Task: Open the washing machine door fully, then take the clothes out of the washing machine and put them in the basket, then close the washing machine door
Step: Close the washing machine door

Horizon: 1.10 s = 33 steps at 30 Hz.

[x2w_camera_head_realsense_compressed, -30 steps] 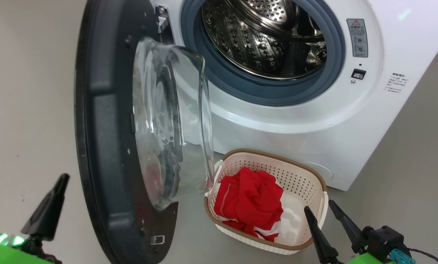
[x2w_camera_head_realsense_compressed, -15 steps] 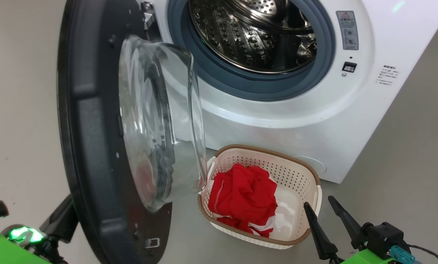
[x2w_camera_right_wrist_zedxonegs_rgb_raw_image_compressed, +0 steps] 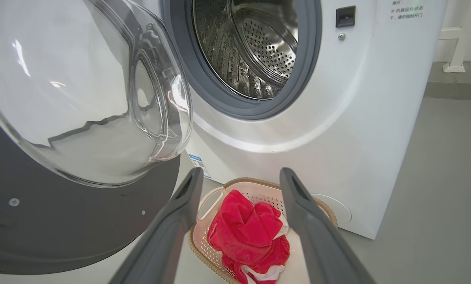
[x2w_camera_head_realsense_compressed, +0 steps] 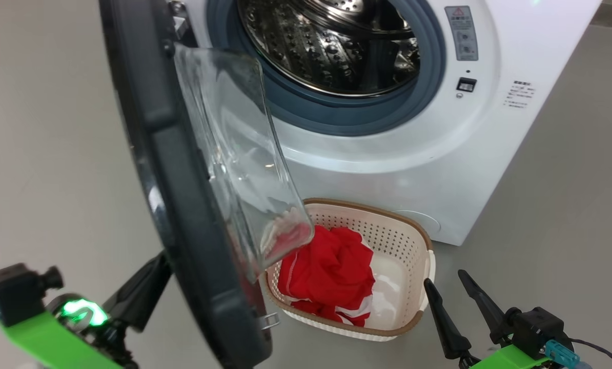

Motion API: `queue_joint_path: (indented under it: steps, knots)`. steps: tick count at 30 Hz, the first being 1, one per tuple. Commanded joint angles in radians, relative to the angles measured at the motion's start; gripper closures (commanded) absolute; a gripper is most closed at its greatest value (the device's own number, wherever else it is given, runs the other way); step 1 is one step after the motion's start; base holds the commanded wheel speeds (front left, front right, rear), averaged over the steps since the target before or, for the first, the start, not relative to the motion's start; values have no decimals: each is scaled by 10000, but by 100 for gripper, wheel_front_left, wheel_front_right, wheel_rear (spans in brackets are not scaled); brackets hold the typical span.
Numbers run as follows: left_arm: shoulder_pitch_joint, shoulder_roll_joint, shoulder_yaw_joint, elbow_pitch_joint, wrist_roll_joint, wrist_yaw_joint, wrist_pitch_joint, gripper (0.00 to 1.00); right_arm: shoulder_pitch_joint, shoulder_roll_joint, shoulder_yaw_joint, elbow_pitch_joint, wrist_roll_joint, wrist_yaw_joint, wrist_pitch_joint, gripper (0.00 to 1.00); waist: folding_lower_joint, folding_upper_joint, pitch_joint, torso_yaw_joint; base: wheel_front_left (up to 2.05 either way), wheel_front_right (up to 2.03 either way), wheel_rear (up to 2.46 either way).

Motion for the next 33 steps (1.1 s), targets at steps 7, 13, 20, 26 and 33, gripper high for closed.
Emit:
queue_joint_path:
  steps: [7, 13, 20, 26, 33]
  knots:
    - [-1527, -566, -42, 361, 526, -73, -78, 100, -446, 28, 106, -334, -124, 63, -65, 0, 0, 0, 270, -507, 0, 0, 0]
    - [-2525, -1179, -433, 956, 892, -73, -78, 100, -589, 83, -78, -455, -215, 63, -65, 0, 0, 0, 676, -965, 0, 0, 0]
    - [-3475, -1597, -825, 1319, 1046, -73, -78, 100, -721, 118, -195, -534, -259, 63, -65, 0, 0, 0, 1018, -1313, 0, 0, 0]
    - [-4147, -1983, -974, 1760, 1074, -73, -78, 100, -873, 130, -228, -597, -265, 63, -65, 0, 0, 0, 1274, -1489, 0, 0, 0]
    - [-5239, -2483, -1201, 2635, 997, -73, -78, 100, -1102, 133, -306, -714, -102, 63, -65, 0, 0, 0, 1687, -1823, 0, 0, 0]
